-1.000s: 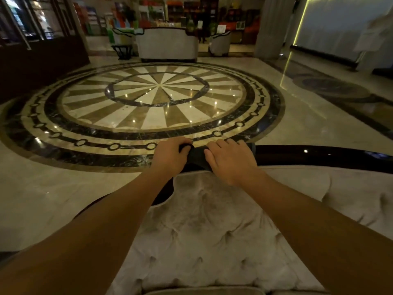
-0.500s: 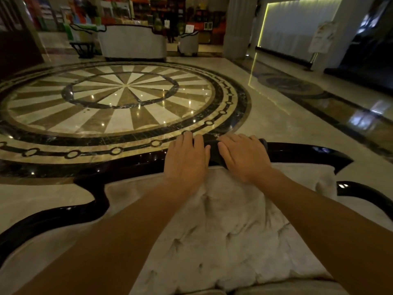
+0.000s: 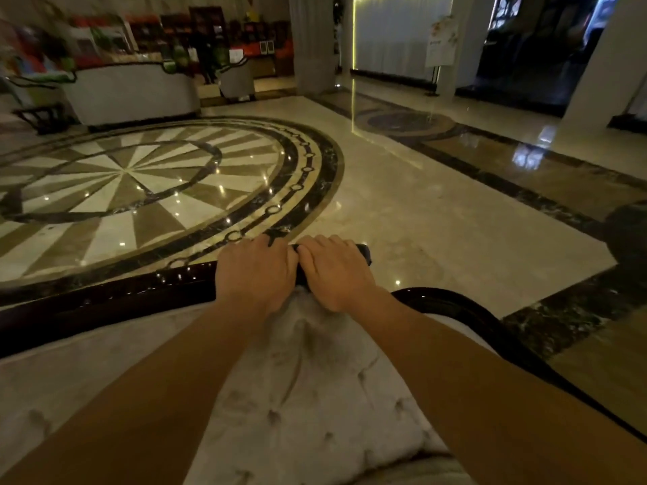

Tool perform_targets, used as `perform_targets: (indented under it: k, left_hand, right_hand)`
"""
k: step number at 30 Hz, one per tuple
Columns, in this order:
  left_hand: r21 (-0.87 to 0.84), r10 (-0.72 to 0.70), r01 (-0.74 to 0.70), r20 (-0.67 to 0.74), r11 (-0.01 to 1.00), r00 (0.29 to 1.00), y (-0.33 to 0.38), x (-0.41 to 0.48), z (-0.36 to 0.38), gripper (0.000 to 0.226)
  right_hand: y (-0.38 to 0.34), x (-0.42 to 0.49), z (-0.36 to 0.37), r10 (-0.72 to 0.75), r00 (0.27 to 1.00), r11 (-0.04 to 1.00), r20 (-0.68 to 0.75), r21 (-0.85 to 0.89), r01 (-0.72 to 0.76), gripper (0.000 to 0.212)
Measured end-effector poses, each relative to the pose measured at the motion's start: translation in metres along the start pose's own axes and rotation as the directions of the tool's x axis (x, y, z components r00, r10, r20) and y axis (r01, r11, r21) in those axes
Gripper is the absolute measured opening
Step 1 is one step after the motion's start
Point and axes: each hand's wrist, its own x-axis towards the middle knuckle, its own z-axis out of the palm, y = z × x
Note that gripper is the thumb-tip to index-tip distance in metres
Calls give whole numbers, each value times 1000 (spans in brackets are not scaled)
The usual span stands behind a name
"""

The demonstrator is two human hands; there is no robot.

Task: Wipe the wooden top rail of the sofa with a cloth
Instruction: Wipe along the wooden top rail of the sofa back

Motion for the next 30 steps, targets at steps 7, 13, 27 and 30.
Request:
perform_targets:
  k: [7, 13, 27, 30]
  left_hand:
    - [32, 2, -5, 104, 999, 995, 49, 35, 1, 17]
    - [37, 121, -130, 176, 991, 977, 81, 66, 13, 24]
    - [484, 346, -534, 427, 693, 835, 155, 87, 24, 23]
    - [530, 151, -522, 590, 669, 793, 211, 89, 44, 19]
  right_hand:
    - [55, -16, 13, -33, 999, 989, 4, 143, 32, 5]
    - [59, -31, 30, 474, 878, 611, 61, 696, -378, 29]
    - [74, -82, 92, 458, 880, 832, 127, 286, -475, 20]
    - [136, -111, 91, 321, 939, 934, 119, 121, -335, 22]
